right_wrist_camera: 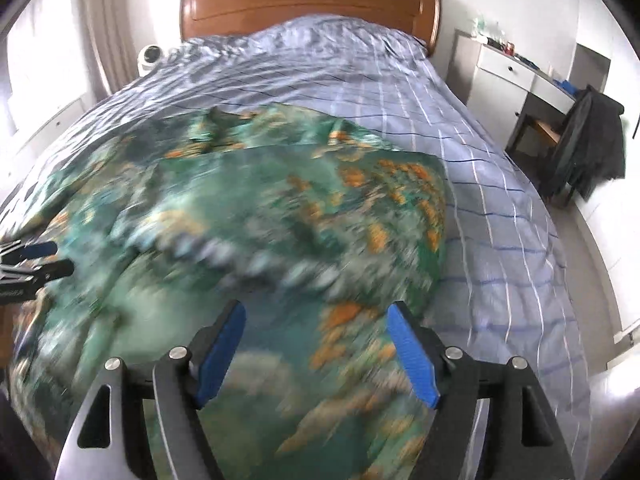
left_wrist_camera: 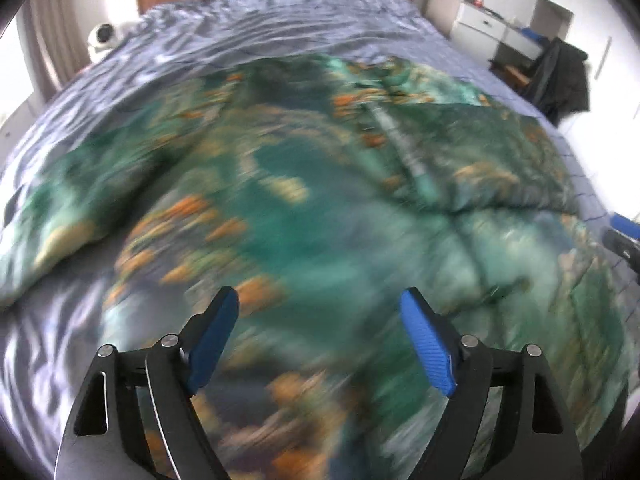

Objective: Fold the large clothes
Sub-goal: 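Open the left gripper and withdraw it from the folded sleeve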

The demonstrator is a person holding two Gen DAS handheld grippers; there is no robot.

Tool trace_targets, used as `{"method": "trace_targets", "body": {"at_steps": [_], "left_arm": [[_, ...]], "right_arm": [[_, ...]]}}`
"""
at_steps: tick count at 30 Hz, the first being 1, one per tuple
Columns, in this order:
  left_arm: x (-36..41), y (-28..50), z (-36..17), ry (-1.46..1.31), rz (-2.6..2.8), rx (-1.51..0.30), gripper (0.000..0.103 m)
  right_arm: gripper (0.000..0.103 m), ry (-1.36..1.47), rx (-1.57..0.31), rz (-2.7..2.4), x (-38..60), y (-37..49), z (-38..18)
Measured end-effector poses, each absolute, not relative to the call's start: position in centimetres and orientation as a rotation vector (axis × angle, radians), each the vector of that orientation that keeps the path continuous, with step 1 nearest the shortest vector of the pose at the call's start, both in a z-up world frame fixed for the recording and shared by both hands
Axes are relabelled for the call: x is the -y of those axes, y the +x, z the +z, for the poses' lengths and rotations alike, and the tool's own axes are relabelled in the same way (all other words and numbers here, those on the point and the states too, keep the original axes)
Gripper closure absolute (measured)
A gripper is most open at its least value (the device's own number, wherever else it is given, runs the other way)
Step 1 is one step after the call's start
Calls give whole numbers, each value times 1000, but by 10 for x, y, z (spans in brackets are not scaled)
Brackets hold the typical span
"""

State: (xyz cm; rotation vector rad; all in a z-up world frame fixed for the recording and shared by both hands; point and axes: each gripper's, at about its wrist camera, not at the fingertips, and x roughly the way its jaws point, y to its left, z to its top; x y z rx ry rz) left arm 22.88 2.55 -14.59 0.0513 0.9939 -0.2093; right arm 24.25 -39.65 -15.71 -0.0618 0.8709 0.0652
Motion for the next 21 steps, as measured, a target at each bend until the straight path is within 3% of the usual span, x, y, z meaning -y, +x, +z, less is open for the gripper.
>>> {"method": "trace_targets", "body": {"at_steps": [9, 21], "left_arm": [[-115, 206, -142, -38, -46, -973, 16], [-207, 200, -153, -286, 114, -981, 16]], "right_arm": [[28, -69, -841, 149, 333, 157, -155], [28, -116, -792, 208, 297, 124, -141]]}}
